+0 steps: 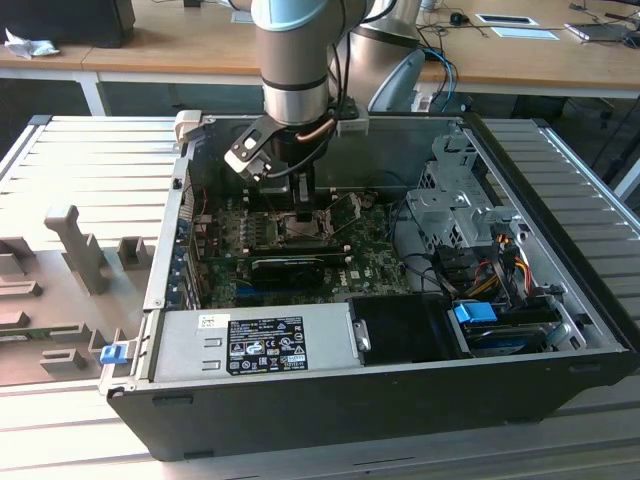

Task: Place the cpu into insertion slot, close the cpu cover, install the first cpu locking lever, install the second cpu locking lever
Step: 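Close the cpu cover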

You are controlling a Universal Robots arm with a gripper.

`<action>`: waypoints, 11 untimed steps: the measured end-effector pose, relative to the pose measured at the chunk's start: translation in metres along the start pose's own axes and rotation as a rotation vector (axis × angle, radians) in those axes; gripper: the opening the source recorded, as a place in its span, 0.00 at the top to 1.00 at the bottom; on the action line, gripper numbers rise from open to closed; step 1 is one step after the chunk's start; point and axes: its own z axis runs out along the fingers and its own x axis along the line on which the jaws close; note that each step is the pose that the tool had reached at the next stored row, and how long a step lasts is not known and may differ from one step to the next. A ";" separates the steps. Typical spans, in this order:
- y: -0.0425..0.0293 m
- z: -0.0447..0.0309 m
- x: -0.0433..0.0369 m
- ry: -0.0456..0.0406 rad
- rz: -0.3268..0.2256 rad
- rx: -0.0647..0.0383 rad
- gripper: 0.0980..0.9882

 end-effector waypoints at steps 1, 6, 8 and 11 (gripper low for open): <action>0.0004 0.0000 0.0000 0.0000 0.000 0.000 0.99; 0.0066 0.0006 -0.0016 0.0012 0.000 0.003 0.99; 0.0066 0.0001 -0.0016 0.0011 0.000 0.003 0.99; 0.0068 -0.0019 -0.0016 0.0012 0.000 0.003 0.99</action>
